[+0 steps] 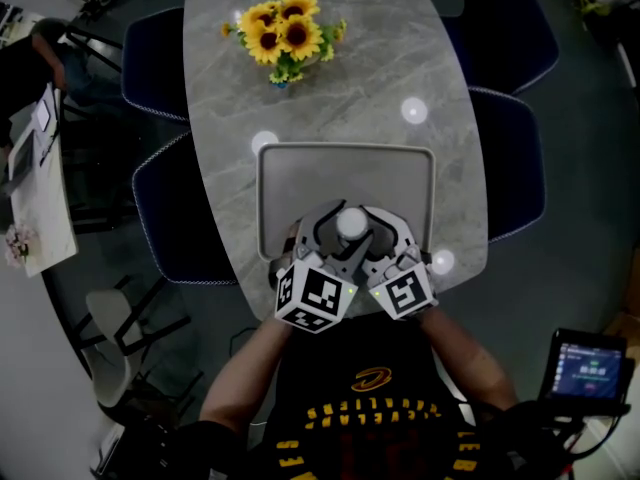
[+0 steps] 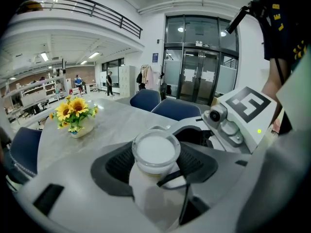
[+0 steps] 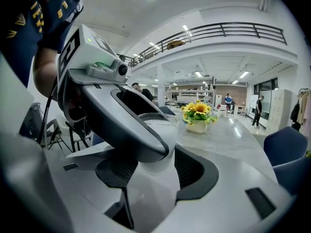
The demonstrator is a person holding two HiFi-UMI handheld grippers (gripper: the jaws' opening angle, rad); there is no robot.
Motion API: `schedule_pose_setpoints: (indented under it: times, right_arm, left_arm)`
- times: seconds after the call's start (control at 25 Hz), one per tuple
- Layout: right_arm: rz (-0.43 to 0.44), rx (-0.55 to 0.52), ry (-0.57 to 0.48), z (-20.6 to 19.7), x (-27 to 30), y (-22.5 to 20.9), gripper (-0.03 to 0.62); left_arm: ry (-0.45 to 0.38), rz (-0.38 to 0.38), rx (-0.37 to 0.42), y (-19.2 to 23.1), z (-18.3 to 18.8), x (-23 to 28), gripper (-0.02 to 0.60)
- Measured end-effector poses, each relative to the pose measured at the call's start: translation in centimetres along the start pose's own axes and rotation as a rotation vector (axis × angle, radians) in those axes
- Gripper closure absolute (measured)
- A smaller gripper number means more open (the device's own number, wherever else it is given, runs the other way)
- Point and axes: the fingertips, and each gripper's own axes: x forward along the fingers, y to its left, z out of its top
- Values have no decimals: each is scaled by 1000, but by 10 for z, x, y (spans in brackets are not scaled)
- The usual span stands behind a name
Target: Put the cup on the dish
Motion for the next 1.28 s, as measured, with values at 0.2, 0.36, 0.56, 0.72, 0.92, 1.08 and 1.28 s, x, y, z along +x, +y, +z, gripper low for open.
schedule_pose_setpoints:
  times: [0.2, 0.36, 0.56, 0.72, 0.92, 1.08, 1.28]
  right_arm:
    - [10, -4, 37, -13, 10, 0, 350]
    - [9, -16, 65, -26, 19, -2, 351]
    - [12, -42, 116, -38, 26, -2, 350]
    - [10, -64, 143, -42, 30, -1, 350]
    - [2, -97, 176, -45, 33, -2, 350]
    - [-18, -119, 199, -47, 35, -4, 350]
    - [-19, -139, 225, -51, 37, -3, 350]
  left_arm:
    - [30, -1, 3, 5, -12, 9, 313]
    - [47, 2, 17, 10, -22, 20, 313]
    - [79, 1, 30, 12, -33, 26, 313]
    - [89, 2, 25, 14, -39, 27, 313]
    - [101, 9, 26, 15, -44, 30, 313]
    - [114, 9, 23, 17, -48, 32, 313]
    - [126, 15, 19, 18, -53, 34, 313]
